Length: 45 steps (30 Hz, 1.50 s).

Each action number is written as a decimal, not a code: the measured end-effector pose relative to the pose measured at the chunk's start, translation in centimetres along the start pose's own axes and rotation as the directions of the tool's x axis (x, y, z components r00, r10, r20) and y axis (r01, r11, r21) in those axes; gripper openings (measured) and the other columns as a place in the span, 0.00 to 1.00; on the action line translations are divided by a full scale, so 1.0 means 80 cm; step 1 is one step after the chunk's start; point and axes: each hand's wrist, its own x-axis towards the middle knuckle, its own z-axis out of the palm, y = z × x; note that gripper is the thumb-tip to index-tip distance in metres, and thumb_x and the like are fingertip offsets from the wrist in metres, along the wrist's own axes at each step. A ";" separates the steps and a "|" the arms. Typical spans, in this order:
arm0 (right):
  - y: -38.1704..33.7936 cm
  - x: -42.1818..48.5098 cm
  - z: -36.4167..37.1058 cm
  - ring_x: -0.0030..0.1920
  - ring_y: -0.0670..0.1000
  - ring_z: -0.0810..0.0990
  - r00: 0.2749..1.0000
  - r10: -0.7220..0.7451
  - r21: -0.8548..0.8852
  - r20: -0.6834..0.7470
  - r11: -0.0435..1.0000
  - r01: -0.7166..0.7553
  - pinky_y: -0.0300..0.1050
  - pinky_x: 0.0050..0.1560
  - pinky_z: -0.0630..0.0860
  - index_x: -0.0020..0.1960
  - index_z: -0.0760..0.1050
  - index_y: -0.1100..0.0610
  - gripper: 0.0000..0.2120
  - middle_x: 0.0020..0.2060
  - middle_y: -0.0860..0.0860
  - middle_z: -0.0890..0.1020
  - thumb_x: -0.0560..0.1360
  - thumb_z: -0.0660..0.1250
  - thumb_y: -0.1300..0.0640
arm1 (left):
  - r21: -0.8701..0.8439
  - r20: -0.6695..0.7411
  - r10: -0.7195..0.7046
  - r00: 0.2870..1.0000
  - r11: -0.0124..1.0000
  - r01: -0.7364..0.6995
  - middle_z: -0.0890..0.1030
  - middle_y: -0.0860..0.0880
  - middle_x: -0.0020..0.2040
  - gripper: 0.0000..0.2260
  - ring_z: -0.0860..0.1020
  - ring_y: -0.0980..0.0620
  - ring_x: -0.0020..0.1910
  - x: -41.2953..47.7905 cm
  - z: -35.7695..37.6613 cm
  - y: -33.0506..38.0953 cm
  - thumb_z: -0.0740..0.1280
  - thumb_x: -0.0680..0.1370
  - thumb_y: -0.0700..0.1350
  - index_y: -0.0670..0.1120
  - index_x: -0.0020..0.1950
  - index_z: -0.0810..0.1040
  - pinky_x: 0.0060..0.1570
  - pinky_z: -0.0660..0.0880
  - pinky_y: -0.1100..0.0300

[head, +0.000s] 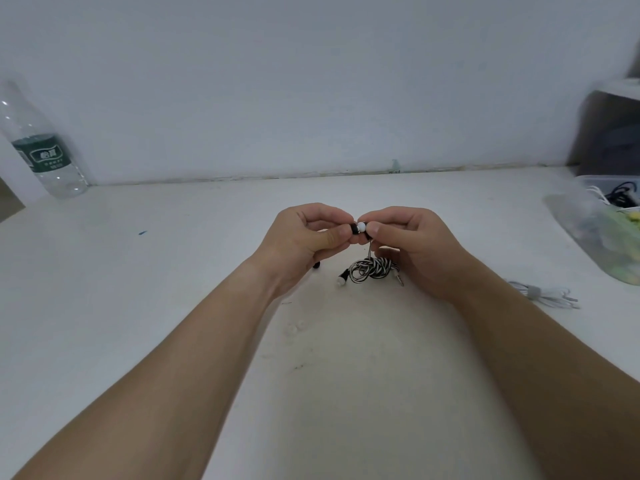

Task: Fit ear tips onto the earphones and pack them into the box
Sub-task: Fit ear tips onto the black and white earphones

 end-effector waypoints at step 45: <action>-0.018 -0.010 0.020 0.48 0.58 0.86 0.976 -0.188 -0.133 -0.110 0.976 0.173 0.50 0.54 0.81 0.49 0.83 0.59 0.06 0.42 0.61 0.87 0.77 0.70 0.67 | -0.208 0.008 -0.066 0.998 0.976 0.066 0.86 0.44 0.42 0.09 0.86 0.52 0.42 -0.002 0.005 0.001 0.64 0.78 0.29 0.39 0.45 0.81 0.41 0.80 0.67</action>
